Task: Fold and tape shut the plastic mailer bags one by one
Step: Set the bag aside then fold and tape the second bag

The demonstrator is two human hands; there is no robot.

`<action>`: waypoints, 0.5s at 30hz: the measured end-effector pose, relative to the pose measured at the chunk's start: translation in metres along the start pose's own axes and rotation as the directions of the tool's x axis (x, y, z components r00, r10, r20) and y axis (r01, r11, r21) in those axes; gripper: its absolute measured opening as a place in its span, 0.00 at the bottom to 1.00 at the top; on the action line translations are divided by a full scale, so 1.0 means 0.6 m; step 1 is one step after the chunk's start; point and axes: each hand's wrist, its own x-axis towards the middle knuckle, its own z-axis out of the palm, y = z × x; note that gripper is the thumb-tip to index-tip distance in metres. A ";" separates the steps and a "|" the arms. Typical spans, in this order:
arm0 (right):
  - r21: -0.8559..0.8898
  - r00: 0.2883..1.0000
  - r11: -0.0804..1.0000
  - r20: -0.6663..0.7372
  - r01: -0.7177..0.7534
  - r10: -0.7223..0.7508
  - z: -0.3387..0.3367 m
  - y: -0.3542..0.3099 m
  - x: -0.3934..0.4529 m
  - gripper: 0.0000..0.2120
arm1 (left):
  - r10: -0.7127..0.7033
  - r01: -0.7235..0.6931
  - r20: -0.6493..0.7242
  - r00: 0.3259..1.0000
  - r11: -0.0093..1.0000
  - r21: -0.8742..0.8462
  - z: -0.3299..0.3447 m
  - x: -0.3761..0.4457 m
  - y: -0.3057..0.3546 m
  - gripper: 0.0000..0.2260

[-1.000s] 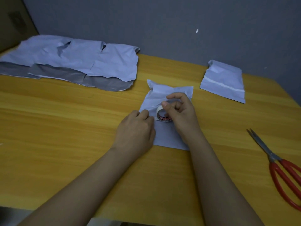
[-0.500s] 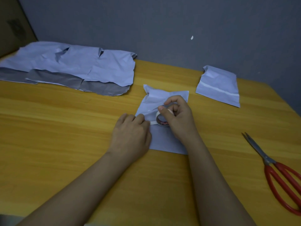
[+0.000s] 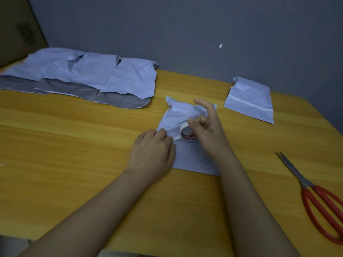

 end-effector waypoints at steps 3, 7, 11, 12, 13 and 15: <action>-0.085 0.996 0.996 0.084 0.024 -0.017 -0.005 -0.010 0.009 0.20 | 0.016 -0.016 -0.003 1.000 1.000 -0.005 0.001 0.000 -0.002 0.21; -0.151 0.981 0.988 0.194 0.039 -0.009 -0.014 -0.027 0.020 0.19 | 0.029 -0.029 0.010 1.000 0.999 0.015 0.005 -0.002 -0.004 0.23; -0.154 0.988 0.988 0.151 -0.005 0.029 -0.006 -0.027 0.022 0.12 | 0.028 -0.028 0.022 0.999 1.000 0.004 0.005 -0.003 -0.005 0.23; -0.150 0.991 0.989 0.129 -0.018 0.037 -0.005 -0.024 0.020 0.11 | 0.025 -0.026 0.022 0.999 1.000 0.001 0.004 -0.003 -0.003 0.23; -0.144 0.993 0.989 0.109 -0.027 0.043 -0.004 -0.021 0.018 0.09 | 0.021 -0.021 0.022 1.000 1.000 -0.004 0.002 -0.003 -0.002 0.22; -0.133 0.996 0.990 0.078 -0.038 0.049 -0.003 -0.014 0.015 0.08 | 0.010 -0.010 0.028 1.000 1.000 -0.015 0.000 -0.003 -0.002 0.21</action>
